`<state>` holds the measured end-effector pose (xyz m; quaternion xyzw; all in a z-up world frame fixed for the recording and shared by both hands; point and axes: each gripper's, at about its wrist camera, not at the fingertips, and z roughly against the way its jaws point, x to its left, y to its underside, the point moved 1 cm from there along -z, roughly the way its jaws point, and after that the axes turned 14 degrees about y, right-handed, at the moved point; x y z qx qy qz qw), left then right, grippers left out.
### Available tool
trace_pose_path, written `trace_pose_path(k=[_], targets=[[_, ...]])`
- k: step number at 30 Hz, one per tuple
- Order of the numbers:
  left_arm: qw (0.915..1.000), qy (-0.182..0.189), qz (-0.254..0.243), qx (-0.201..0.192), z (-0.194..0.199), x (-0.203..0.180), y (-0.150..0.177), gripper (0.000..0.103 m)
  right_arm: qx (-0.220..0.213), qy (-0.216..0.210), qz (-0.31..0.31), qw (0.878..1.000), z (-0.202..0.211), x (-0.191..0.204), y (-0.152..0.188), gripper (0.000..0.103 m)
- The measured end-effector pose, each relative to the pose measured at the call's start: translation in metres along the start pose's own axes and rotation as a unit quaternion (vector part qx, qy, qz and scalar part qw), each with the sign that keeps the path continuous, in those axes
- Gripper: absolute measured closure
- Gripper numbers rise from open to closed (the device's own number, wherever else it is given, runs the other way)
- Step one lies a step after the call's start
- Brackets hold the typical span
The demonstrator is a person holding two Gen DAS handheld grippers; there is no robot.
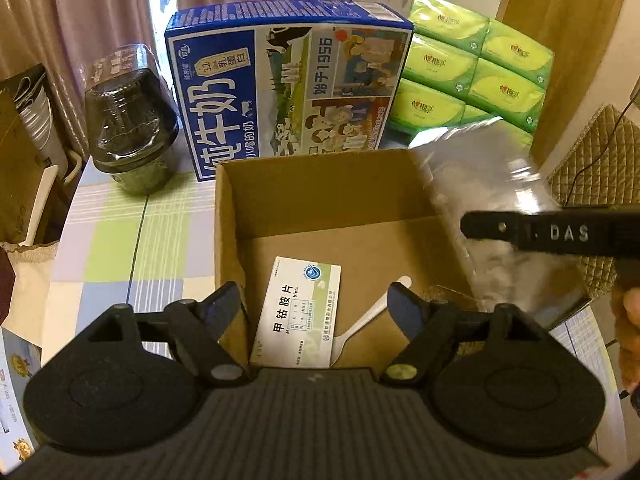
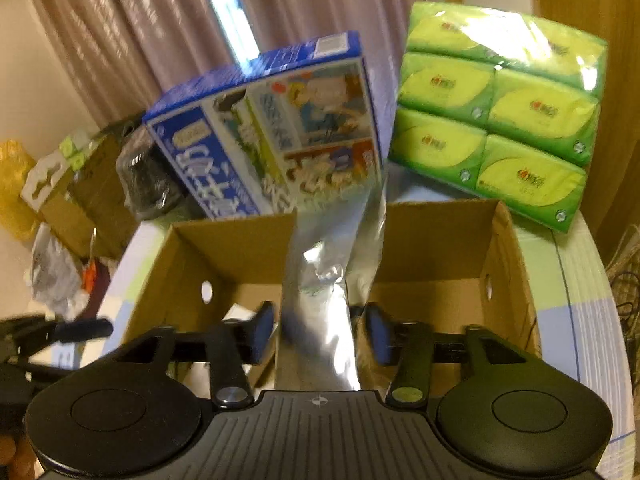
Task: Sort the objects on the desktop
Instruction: 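Lift both items over the cardboard box and open both grippers, then withdraw both grippers from the box back toward the table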
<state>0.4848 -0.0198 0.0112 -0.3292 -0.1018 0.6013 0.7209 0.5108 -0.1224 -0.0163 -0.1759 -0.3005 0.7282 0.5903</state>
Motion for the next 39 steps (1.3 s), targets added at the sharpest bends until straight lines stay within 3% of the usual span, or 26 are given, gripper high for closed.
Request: trace_pose_path(k=[11,19,33,39], targets=[[0.9999,0.010,-0.012,-0.001,0.036,-0.012,0.025,0.020,-0.018,0.014,-0.004,1.000,0.058,-0.024,0.018,0.035],[0.9999,0.012,-0.010,-0.003,0.081,-0.032,0.055,0.015,-0.010,0.017,0.019,1.000,0.121,-0.026,0.057,0.030],[0.9988,0.013,-0.047,-0.005,0.166,-0.070,0.113,0.005,-0.010,0.007,0.055,0.998,0.214,-0.028,0.130,0.006],[0.9984,0.025,-0.049,-0.013,0.191,-0.086,0.137,0.001,-0.007,0.008,0.055,0.998,0.240,-0.037,0.162,0.002]])
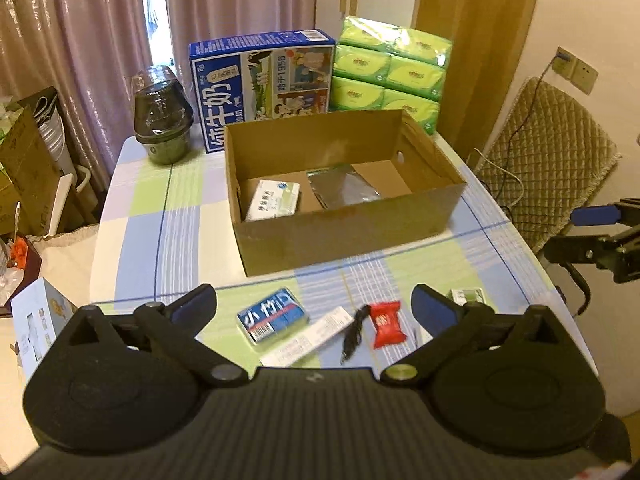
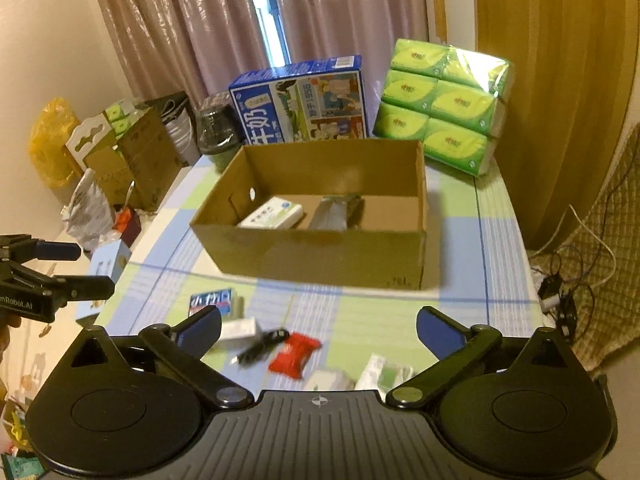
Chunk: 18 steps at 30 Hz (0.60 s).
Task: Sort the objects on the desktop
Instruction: 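Withdraw both grippers from the box back toward the table, then move the right gripper toward the green-and-white medicine box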
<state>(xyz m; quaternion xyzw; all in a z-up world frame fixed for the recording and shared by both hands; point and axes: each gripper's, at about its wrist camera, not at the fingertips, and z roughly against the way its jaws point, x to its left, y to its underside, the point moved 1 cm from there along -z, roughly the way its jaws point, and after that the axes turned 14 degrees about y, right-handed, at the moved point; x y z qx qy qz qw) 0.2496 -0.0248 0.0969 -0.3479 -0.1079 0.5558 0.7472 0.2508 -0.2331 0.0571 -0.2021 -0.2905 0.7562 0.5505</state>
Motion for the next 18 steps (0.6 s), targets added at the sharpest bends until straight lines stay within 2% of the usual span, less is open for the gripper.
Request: trace_pose_path(k=[8,13,18], targets=[[0.9994,0.030,0.015,-0.009,0.010,-0.024,0.031,0.001,0.004,0.033,-0.027,0.999,0.016,-0.012,0.046,0.002],[0.9998,0.010,-0.006,-0.016,0.003,-0.038,0.053,0.001,0.005,0.047,-0.044,0.998,0.014,-0.018,0.079,0.002],[0.9999,0.010,0.001,-0.010,-0.019,-0.042,0.078,0.001,0.004,0.066,-0.067,0.996,0.001,-0.024,0.104,0.002]])
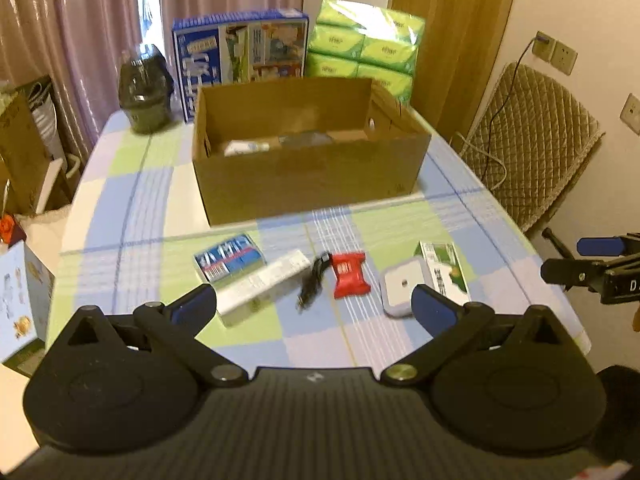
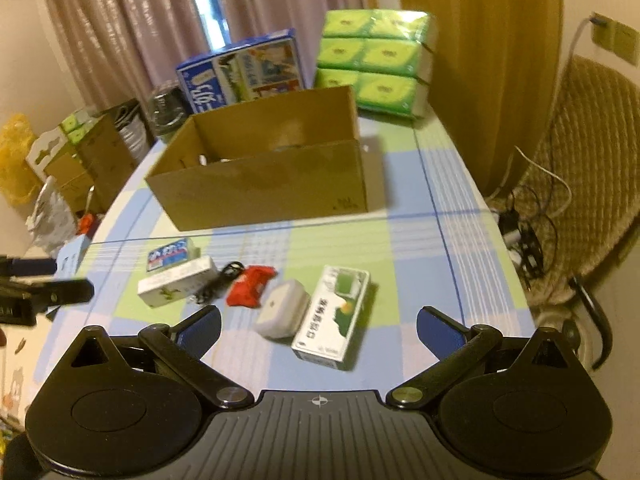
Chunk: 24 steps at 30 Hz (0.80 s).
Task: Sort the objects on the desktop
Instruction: 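Move the right gripper toward the green-and-white medicine box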
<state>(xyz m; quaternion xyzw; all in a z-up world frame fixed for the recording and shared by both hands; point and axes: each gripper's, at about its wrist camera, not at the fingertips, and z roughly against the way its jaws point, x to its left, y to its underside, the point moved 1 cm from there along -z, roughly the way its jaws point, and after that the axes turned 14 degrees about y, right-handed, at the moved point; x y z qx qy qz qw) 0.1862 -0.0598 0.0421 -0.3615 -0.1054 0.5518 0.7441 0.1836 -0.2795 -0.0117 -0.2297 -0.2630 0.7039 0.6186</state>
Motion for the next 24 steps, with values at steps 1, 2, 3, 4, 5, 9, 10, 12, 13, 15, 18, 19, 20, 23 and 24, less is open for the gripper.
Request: trace_pose_path(k=[1,2,3,4,5,9,10,12,13,15,18,19,20,23,24], targets=[[1.0000,-0.001,-0.003,0.001,-0.005,-0.001,0.004,0.001,-0.001,0.004,-0.002,1.000,-0.003,-0.001,0.004,0.002],[1.0000,-0.003,-0.005,0.004,-0.011,-0.002,0.008,0.001,-0.001,0.008,-0.004,1.000,-0.008,-0.002,0.009,0.002],[0.9999,-0.005,-0.008,0.006,-0.018,-0.003,0.012,0.001,-0.002,0.012,-0.005,1.000,-0.013,-0.002,0.014,0.002],[0.9999,-0.005,-0.012,0.007,-0.024,-0.004,0.016,0.001,-0.003,0.015,-0.005,1.000,-0.018,-0.003,0.019,0.002],[0.9998,-0.006,-0.015,0.009,-0.031,-0.005,0.020,0.001,-0.006,0.020,-0.006,1.000,-0.023,-0.003,0.024,0.002],[0.9995,-0.010,-0.024,0.017,-0.060,-0.004,0.033,0.001,-0.005,0.019,-0.007,1.000,-0.047,0.000,0.036,0.004],[0.9995,-0.009,-0.024,0.020,-0.068,-0.003,0.035,0.001,-0.002,0.017,-0.007,1.000,-0.053,0.001,0.038,0.006],[0.9994,-0.004,-0.023,0.024,-0.083,-0.001,0.040,0.001,0.007,0.011,-0.006,1.000,-0.067,0.003,0.041,0.020],[0.9995,-0.003,-0.021,0.025,-0.089,0.001,0.041,0.002,0.010,0.009,-0.005,1.000,-0.073,0.004,0.043,0.022],[0.9995,-0.002,-0.021,0.022,-0.100,0.003,0.042,0.002,0.013,0.009,0.001,1.000,-0.084,0.007,0.045,0.029],[0.9994,-0.004,-0.029,0.020,-0.115,0.005,0.043,0.002,0.017,-0.001,0.008,1.000,-0.095,0.011,0.049,0.032],[0.9993,-0.004,-0.033,0.020,-0.120,0.005,0.043,0.002,0.019,-0.001,0.008,1.000,-0.099,0.012,0.050,0.032],[0.9991,-0.005,-0.038,0.021,-0.124,0.005,0.044,0.002,0.021,-0.002,0.006,1.000,-0.102,0.012,0.050,0.032],[0.9983,-0.005,-0.052,0.025,-0.132,0.004,0.043,0.002,0.030,-0.007,-0.001,1.000,-0.110,0.013,0.050,0.032],[0.9982,-0.003,-0.054,0.025,-0.134,0.004,0.043,0.002,0.035,-0.012,-0.006,0.999,-0.113,0.013,0.050,0.032]])
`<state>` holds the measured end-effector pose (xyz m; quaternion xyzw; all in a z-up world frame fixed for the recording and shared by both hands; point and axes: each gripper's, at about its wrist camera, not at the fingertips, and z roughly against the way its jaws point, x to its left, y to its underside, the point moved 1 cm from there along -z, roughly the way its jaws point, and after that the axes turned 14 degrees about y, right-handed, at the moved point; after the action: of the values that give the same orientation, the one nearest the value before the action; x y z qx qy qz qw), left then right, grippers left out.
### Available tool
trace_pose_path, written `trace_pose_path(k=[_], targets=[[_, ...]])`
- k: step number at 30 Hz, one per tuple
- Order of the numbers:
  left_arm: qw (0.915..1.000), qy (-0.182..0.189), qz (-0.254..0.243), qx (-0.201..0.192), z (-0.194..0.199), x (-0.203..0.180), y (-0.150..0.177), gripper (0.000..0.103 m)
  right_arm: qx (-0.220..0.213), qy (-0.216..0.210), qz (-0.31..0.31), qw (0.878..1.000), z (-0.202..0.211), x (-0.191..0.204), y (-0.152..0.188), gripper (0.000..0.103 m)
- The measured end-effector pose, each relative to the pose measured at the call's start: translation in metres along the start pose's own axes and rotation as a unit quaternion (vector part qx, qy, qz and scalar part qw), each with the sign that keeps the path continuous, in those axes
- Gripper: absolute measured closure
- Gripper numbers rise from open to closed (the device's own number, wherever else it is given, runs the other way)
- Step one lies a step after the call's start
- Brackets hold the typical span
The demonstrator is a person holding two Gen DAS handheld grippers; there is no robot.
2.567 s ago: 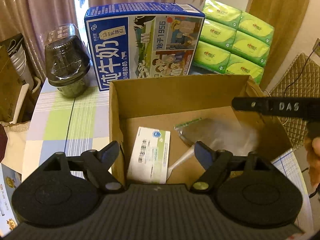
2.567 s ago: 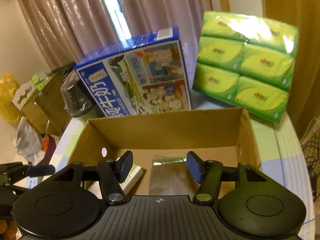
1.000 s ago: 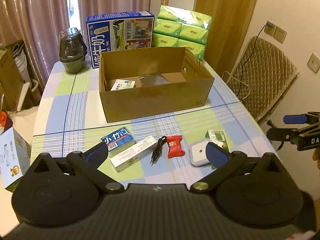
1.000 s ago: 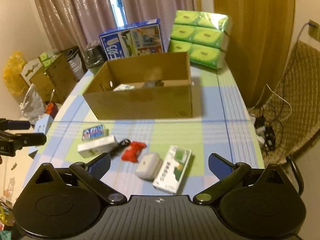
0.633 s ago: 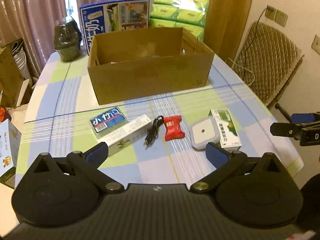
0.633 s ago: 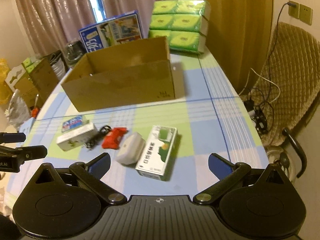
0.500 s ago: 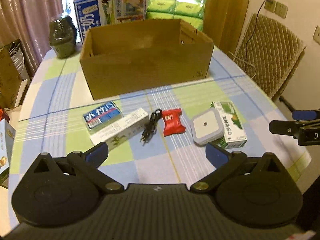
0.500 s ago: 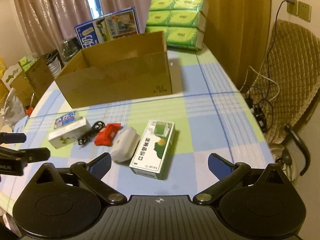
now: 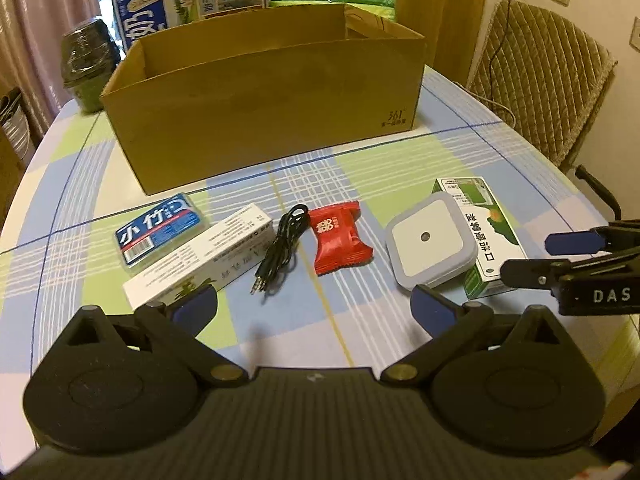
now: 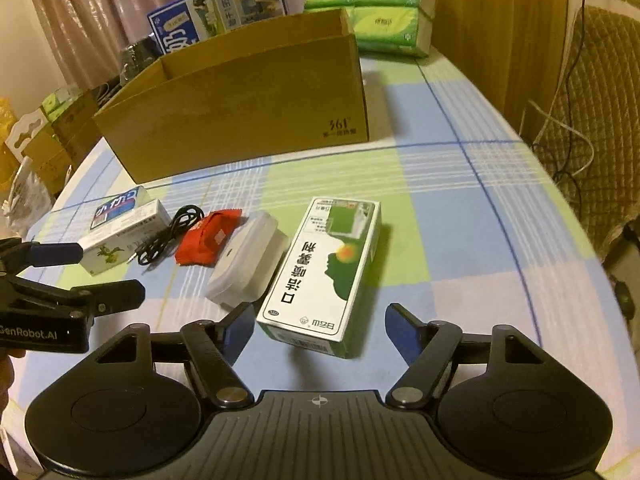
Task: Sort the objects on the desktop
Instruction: 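Move the right gripper toward the green-and-white medicine box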
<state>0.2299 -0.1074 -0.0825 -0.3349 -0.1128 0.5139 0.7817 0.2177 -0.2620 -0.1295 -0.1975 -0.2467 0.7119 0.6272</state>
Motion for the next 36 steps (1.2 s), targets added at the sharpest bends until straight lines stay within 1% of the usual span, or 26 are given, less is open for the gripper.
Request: trace_pose_path(k=[3,7,11,14,17,21,23,26,28,31,33,36], targets=[[1.0000,0.007,0.001,-0.003,-0.002,0.001,-0.001,0.002,0.010,-0.006,-0.003,1.000,-0.007,0.003,-0.002,0.032],[0.9997,0.013,0.021,-0.001,-0.005,0.008,0.000,0.002,0.018,0.003,0.007,1.000,-0.016,0.007,-0.004,0.032],[0.9996,0.013,0.025,0.005,-0.008,0.009,0.001,0.002,0.021,0.009,0.018,1.000,-0.022,0.007,-0.006,0.033],[0.9995,0.019,0.023,0.003,-0.008,0.006,-0.001,0.002,0.018,0.010,0.039,0.999,-0.018,0.007,-0.008,0.045],[0.9996,0.026,0.015,0.003,-0.009,0.001,-0.001,0.002,0.014,0.024,0.068,0.997,-0.016,0.003,-0.011,0.048],[0.9987,0.047,0.017,0.007,-0.013,-0.005,-0.002,0.002,0.025,0.026,0.075,0.997,-0.018,-0.011,-0.019,0.049],[0.9979,0.058,0.027,0.006,-0.016,-0.006,-0.004,0.002,0.026,0.022,0.068,0.997,-0.020,-0.017,-0.022,0.049],[0.9951,0.085,0.050,0.003,-0.022,-0.005,-0.008,0.002,0.028,0.008,0.057,0.998,-0.024,-0.020,-0.025,0.048],[0.9932,0.097,0.064,0.002,-0.028,-0.004,-0.011,0.003,0.028,0.010,0.067,0.997,-0.027,-0.019,-0.026,0.049],[0.9912,0.108,0.076,0.006,-0.038,-0.004,-0.017,0.010,0.023,0.024,0.089,0.995,-0.028,-0.016,-0.024,0.049],[0.9889,0.122,0.085,0.004,-0.042,-0.005,-0.020,0.011,0.019,0.031,0.098,0.995,-0.028,-0.016,-0.023,0.050],[0.9852,0.141,0.097,0.003,-0.048,-0.006,-0.025,0.011,0.020,0.031,0.095,0.995,-0.028,-0.018,-0.023,0.050]])
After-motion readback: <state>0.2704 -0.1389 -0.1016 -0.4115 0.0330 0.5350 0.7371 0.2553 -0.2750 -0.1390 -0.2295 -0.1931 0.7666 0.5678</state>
